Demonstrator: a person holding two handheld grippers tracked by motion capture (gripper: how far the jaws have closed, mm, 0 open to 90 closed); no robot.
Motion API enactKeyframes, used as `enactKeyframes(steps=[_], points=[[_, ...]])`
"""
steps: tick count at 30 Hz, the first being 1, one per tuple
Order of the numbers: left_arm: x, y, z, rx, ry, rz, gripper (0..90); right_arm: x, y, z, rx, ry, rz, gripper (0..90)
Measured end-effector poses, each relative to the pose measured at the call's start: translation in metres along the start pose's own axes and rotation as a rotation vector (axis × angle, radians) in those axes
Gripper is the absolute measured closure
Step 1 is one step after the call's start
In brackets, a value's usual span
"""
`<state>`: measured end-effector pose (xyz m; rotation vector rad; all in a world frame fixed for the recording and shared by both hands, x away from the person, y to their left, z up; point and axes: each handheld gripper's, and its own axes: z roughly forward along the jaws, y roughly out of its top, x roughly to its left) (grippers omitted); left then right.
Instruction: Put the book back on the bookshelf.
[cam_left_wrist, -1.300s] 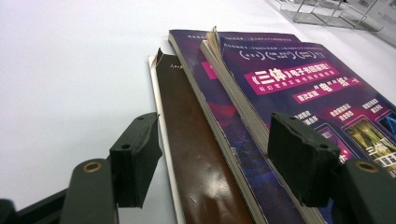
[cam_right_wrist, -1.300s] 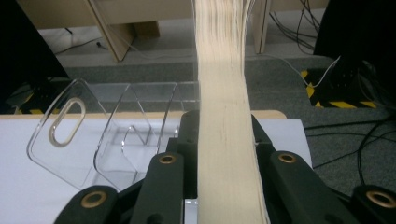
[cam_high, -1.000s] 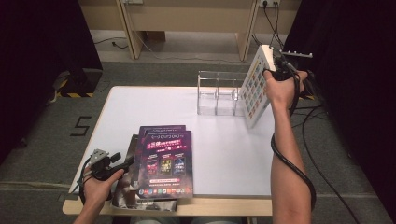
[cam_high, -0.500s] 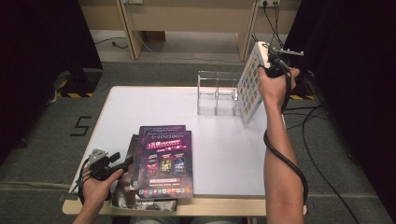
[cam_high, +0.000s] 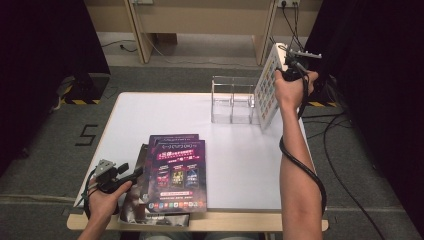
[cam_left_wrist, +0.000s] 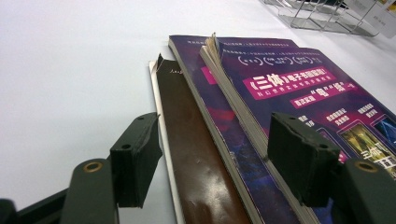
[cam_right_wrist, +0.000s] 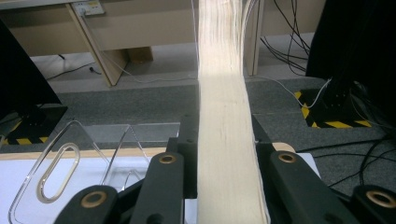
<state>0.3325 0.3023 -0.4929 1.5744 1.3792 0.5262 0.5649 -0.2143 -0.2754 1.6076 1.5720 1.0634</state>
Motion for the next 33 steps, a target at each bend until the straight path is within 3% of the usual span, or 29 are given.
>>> enactKeyframes(steps=[33], points=[[-0.001, 0.0, 0.001, 0.002, -0.006, 0.008, 33.8, 0.003, -0.004, 0.025, 0.051, -0.008, 0.031, 74.4]])
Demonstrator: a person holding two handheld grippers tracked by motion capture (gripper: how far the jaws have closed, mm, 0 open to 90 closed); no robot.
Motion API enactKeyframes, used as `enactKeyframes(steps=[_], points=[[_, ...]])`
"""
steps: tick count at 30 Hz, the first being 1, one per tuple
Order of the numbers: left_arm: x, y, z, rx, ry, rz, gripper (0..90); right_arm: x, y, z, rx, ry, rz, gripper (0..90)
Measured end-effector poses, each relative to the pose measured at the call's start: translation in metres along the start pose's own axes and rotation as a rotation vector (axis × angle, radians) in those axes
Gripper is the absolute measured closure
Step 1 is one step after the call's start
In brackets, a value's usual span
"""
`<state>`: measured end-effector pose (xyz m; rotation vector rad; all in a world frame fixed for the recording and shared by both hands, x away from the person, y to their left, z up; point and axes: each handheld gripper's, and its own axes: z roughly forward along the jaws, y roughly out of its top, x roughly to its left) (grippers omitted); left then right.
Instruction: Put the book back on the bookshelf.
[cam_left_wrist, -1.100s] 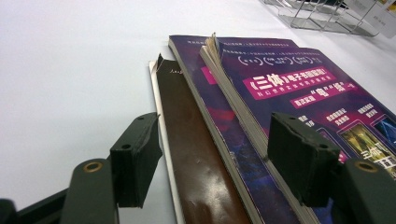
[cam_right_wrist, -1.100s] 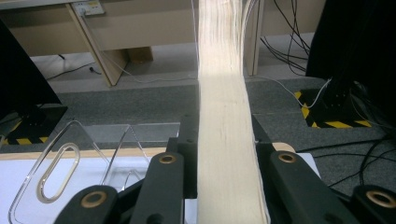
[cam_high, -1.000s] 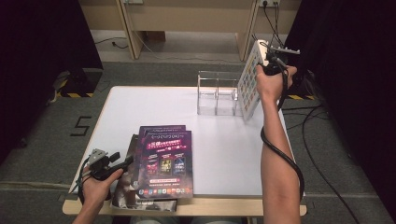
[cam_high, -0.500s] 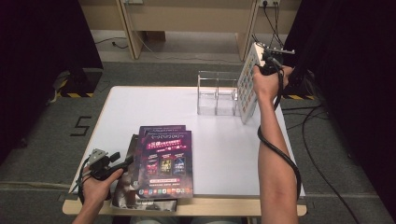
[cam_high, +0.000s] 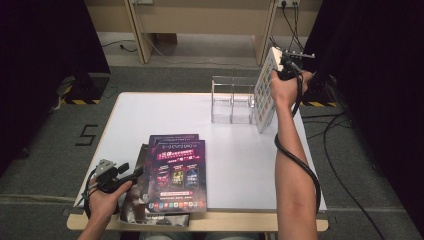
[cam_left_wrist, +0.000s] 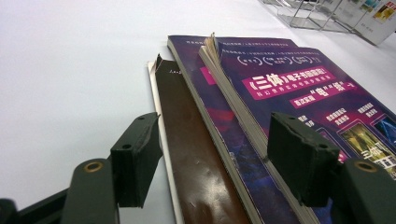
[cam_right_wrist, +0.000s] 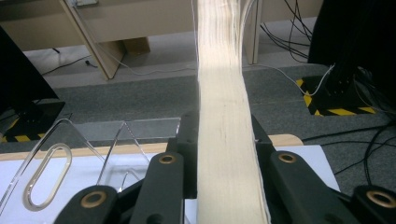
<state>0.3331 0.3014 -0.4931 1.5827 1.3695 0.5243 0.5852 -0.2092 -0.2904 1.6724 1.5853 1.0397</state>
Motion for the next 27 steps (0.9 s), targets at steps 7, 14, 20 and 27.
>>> enactKeyframes(steps=[7, 14, 20, 27], points=[[0.0, 0.0, -0.001, 0.0, -0.001, 0.003, 33.9, -0.003, 0.001, 0.004, 0.004, -0.009, -0.023, 73.5], [0.0, 0.0, -0.001, -0.003, -0.001, 0.004, 34.0, -0.002, 0.0, 0.002, -0.016, -0.034, -0.064, 71.2], [-0.002, 0.0, -0.001, -0.004, -0.003, 0.008, 34.1, -0.006, 0.008, -0.005, -0.046, -0.054, -0.08, 67.2], [-0.003, 0.0, 0.0, -0.002, -0.007, 0.012, 34.2, -0.014, 0.006, -0.007, -0.035, -0.063, -0.083, 63.3]])
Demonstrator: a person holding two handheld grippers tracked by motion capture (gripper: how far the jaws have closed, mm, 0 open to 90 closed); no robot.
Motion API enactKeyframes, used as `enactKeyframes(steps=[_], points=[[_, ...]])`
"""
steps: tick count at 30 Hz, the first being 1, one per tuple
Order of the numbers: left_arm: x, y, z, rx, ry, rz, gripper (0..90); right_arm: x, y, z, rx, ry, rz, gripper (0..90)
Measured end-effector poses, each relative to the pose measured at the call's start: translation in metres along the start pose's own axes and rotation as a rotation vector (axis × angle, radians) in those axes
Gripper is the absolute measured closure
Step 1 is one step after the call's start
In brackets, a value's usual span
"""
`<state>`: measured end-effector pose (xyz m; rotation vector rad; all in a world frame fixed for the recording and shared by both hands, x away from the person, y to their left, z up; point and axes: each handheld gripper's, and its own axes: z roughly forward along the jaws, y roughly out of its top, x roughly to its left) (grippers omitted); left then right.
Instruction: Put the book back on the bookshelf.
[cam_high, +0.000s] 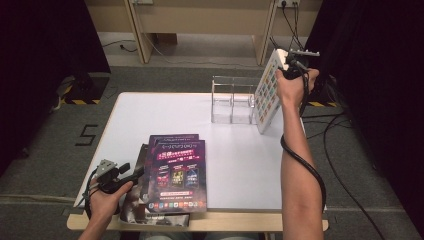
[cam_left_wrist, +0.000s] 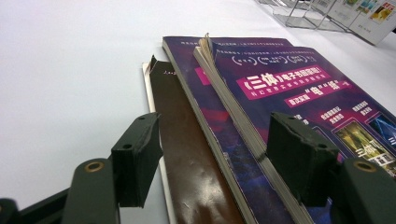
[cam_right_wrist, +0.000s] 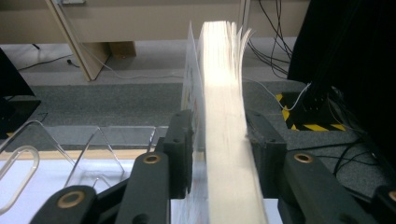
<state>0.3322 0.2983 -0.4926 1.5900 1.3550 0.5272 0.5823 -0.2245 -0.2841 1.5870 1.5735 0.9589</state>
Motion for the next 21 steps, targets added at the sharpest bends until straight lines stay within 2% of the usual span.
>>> enactKeyframes(steps=[7, 21], points=[[-0.001, 0.0, 0.001, 0.002, -0.001, 0.001, 34.4, -0.005, -0.002, 0.001, 0.0, 0.0, -0.021, 59.9], [-0.001, 0.0, 0.0, -0.002, 0.002, 0.004, 34.5, -0.012, -0.005, -0.002, 0.018, -0.004, -0.02, 53.6]])
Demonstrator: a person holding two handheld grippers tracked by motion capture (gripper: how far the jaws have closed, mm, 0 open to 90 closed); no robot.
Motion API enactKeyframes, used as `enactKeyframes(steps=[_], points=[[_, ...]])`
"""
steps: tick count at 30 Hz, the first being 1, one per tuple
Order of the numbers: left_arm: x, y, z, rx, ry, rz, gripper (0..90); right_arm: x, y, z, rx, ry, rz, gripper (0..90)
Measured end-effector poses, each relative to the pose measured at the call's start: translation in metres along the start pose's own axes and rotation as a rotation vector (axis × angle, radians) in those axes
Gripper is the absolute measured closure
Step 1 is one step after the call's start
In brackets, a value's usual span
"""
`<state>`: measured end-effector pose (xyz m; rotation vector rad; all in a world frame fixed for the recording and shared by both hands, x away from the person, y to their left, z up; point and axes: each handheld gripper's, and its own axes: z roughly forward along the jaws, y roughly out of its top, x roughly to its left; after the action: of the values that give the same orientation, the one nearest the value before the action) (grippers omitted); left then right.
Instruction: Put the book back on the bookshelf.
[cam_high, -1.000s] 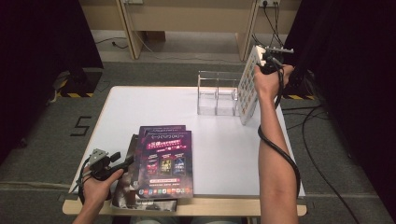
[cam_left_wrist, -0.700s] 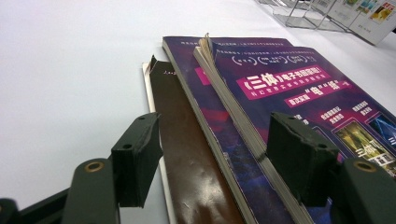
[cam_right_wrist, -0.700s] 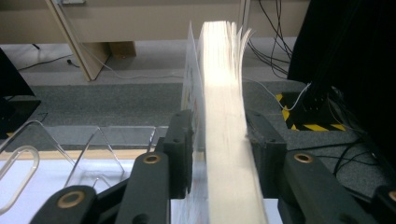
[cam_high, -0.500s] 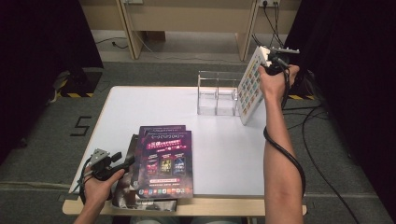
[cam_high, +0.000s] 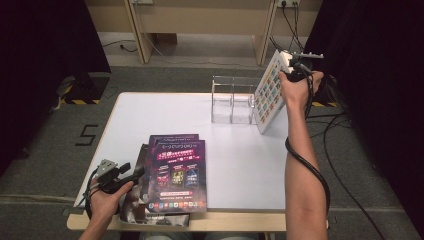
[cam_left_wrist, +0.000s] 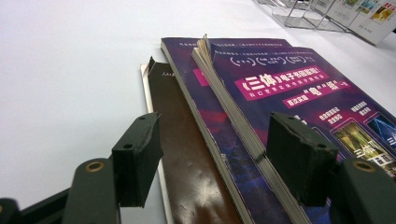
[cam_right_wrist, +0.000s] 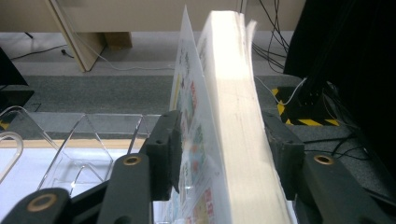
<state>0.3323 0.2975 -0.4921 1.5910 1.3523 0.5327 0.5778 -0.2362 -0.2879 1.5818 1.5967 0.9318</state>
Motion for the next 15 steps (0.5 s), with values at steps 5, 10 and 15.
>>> enactKeyframes(steps=[5, 10, 15], points=[[-0.001, 0.0, 0.0, 0.001, -0.001, 0.004, 34.5, -0.001, -0.002, -0.003, -0.009, 0.013, 0.009, 52.3], [-0.001, 0.001, -0.001, -0.001, 0.001, 0.005, 34.5, -0.004, -0.004, -0.009, -0.028, 0.019, 0.02, 50.7], [-0.001, 0.001, 0.0, -0.001, -0.001, 0.002, 34.5, -0.006, -0.006, -0.019, -0.042, 0.025, 0.027, 50.2]])
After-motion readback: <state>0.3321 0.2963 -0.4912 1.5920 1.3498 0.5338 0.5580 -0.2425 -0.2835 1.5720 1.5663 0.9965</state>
